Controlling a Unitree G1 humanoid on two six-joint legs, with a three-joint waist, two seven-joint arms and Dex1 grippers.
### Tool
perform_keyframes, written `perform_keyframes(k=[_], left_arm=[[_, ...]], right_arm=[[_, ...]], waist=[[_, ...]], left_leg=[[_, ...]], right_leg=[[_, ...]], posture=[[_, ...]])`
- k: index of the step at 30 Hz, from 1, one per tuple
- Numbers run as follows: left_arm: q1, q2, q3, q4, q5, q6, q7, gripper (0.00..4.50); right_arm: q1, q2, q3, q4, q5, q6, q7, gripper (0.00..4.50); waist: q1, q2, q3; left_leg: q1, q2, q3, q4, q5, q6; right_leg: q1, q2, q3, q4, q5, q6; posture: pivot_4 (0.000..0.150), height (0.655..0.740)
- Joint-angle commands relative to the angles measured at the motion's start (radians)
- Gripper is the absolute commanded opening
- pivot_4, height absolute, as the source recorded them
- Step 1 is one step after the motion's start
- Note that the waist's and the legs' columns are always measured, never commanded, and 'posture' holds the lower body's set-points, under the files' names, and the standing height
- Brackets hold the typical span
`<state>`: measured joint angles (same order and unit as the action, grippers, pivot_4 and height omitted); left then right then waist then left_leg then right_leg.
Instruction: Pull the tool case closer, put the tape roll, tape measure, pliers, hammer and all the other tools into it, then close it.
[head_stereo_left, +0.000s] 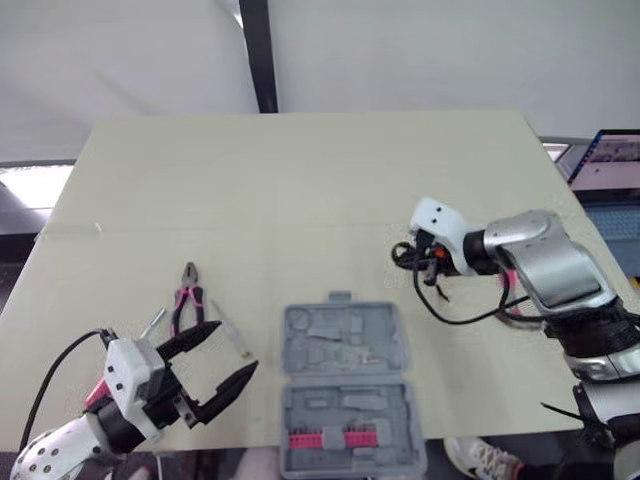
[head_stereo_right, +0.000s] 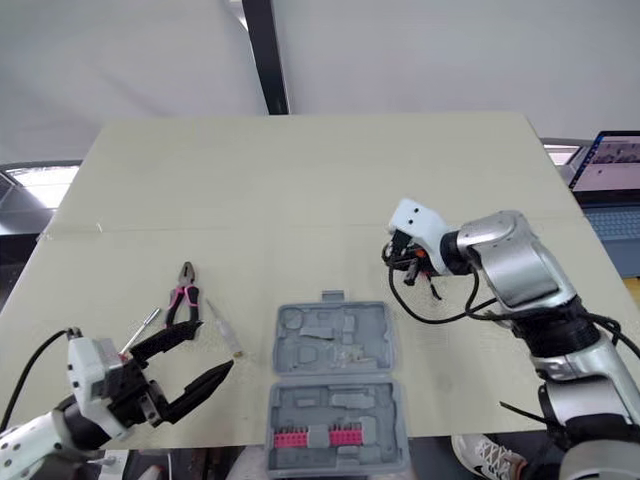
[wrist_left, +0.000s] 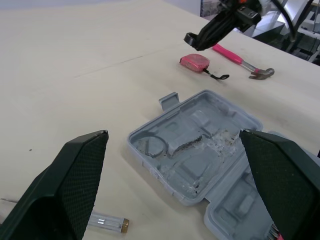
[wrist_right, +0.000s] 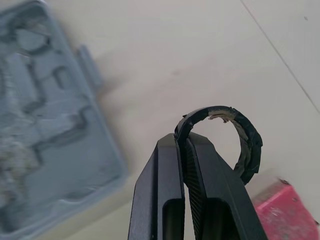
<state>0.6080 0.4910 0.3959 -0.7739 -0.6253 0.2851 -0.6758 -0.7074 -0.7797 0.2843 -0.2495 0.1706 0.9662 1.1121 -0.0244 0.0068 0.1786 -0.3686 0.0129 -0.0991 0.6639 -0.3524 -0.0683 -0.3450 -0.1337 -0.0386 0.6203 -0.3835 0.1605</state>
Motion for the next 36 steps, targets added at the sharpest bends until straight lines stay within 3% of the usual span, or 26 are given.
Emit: perform_keyframes(k=[1,6,12,36], left_arm=[[0.044,-0.001,0.045,-0.012,-0.015,-0.024,-0.018,4.50],[0.105,-0.024,0.073,0.006,-0.014,-0.055,-0.043,4.50],[0.145,-0.037,0.081,0.018,-0.010,-0.083,-0.074,4.50],[0.138,-0.025,0.076,0.096,0.003,-0.143,-0.137,4.50]], right_arm=[[0.022,0.008,-0.025,-0.191,0.105,0.139,-0.008,0.06],[0.045,0.116,-0.014,-0.300,0.188,0.277,-0.115,0.06],[0.030,0.254,0.039,-0.259,0.209,0.309,-0.240,0.06],[-0.045,0.461,0.286,0.122,0.093,0.022,-0.318,0.06]], waist=[[0.002,0.000,0.000],[0.002,0.000,0.000],[0.001,0.000,0.000],[-0.004,0.000,0.000]], left_leg=[[0.000,0.000,0.000,0.000,0.000,0.000],[0.000,0.000,0.000,0.000,0.000,0.000],[0.000,0.000,0.000,0.000,0.000,0.000],[0.000,0.000,0.000,0.000,0.000,0.000]], right_leg=[[0.000,0.000,0.000,0.000,0.000,0.000],[0.000,0.000,0.000,0.000,0.000,0.000],[-0.001,0.000,0.000,0.000,0.000,0.000],[-0.003,0.000,0.001,0.002,0.000,0.000]], posture=[[0.150,0.7400],[0.150,0.7400],[0.150,0.7400],[0.150,0.7400]])
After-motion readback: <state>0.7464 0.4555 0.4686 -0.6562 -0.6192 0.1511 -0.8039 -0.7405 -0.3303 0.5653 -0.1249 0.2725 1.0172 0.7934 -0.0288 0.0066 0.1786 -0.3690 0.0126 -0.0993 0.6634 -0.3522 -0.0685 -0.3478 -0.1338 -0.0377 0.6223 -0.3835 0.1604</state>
